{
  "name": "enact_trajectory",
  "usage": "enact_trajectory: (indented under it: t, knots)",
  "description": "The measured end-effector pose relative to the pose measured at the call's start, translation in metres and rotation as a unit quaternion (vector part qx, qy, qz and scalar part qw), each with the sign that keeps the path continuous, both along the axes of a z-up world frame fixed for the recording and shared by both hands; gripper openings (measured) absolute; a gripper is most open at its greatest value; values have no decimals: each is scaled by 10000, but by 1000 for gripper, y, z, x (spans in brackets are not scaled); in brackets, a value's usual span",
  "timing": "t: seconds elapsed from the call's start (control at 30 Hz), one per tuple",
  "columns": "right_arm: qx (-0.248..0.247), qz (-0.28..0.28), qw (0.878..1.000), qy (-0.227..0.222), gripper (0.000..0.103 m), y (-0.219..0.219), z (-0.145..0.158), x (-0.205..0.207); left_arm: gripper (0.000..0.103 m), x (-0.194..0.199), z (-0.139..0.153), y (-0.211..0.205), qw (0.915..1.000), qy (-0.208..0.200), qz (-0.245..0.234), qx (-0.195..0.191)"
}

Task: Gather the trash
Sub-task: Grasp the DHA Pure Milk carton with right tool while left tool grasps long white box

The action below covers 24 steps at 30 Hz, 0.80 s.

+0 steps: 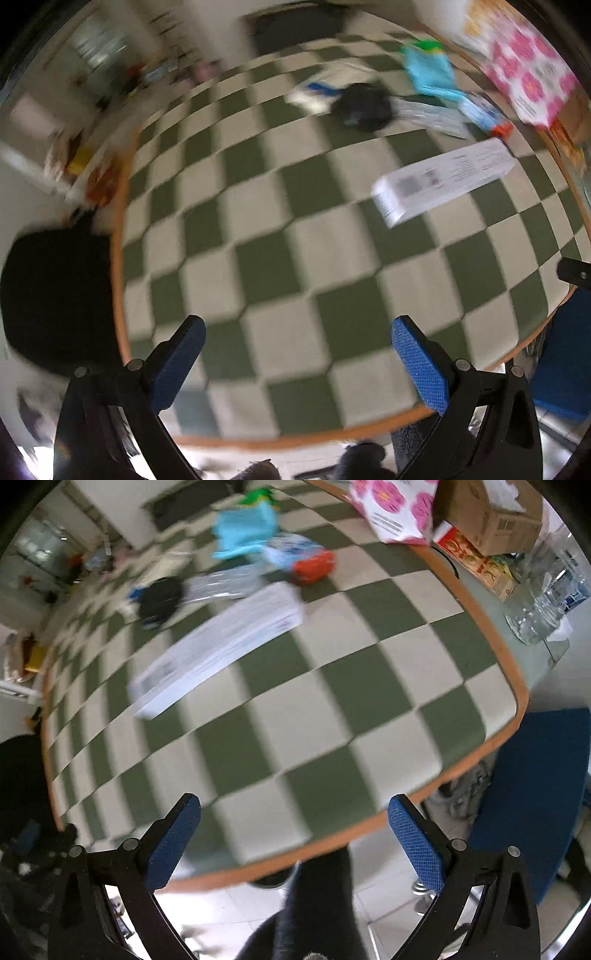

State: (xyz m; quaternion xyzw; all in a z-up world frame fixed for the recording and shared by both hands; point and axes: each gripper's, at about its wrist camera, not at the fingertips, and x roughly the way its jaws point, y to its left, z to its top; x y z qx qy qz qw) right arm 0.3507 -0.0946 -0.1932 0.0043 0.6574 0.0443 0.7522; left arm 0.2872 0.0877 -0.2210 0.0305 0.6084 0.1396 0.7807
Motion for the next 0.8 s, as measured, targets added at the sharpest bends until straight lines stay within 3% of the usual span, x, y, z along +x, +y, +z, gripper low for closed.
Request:
enact_trajectory:
  t: [0.07, 0.17, 0.33, 0.43, 0.5, 0.6, 0.63, 0.73, 0.77, 0.8]
  knots:
    - [-103, -88, 9998, 165, 102, -17, -15, 29, 103, 37, -8, -21, 9984, 180, -516, 114]
    - [-171, -209, 9989, 393, 102, -42, -34, 64, 103, 91, -26, -57, 9883, 498, -1412, 276]
    - [-242, -459, 9966, 641, 102, -79, -51, 106, 100, 150, -59, -115, 9511, 1077, -2876, 343]
    - [-216, -607, 9950, 758, 102, -97, -56, 123, 80, 170, -75, -135, 9301, 1350, -3405, 290]
    - [-217, -643, 9943, 817, 102, -104, -59, 131, 52, 178, -83, -139, 9224, 1569, -3527, 111]
    - [-203, -617, 9942, 855, 102, -108, -58, 144, 52, 181, -81, -135, 9251, 1588, -3446, -131]
    - [-190, -571, 9946, 845, 102, -106, -57, 149, 52, 181, -79, -130, 9304, 1588, -3293, -269]
    - [-120, -348, 9964, 759, 102, -94, -48, 165, 52, 176, -71, -99, 9551, 1578, -2347, -889]
    - [-87, -220, 9973, 697, 102, -85, -44, 173, 52, 171, -68, -80, 9658, 1552, -1729, -1150]
    - [-64, -99, 9979, 632, 102, -77, -40, 180, 52, 166, -67, -66, 9707, 1521, -1324, -1306]
